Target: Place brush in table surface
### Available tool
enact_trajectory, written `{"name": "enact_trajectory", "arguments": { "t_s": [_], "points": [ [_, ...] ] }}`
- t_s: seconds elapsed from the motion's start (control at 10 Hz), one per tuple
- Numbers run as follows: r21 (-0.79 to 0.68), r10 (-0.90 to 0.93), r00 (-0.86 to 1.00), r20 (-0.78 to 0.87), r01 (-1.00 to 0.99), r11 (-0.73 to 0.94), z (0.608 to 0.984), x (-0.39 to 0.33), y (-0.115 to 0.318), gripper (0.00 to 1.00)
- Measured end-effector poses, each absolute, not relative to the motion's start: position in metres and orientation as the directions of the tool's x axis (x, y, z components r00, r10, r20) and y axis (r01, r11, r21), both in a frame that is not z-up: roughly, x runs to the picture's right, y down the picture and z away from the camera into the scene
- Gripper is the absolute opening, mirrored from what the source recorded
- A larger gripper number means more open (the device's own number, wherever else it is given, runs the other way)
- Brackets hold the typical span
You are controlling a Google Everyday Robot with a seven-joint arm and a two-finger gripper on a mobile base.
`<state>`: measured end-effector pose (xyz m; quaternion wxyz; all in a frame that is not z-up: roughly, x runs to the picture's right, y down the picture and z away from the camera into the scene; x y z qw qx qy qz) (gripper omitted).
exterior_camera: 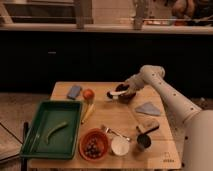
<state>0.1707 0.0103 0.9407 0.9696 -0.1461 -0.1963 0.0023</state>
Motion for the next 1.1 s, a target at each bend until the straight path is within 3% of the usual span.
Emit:
{"name": "enact_trajectory", "arguments": {
  "t_s": [0.3, 1.1],
  "points": [
    [-0.295, 0.082, 0.921, 0.381, 0.037, 0.955, 0.941, 0.181, 0.018, 0.02],
    [-0.222, 0.031, 0.903, 0.428, 0.072, 0.972, 0.903, 0.170, -0.014, 0.00]
  ]
}}
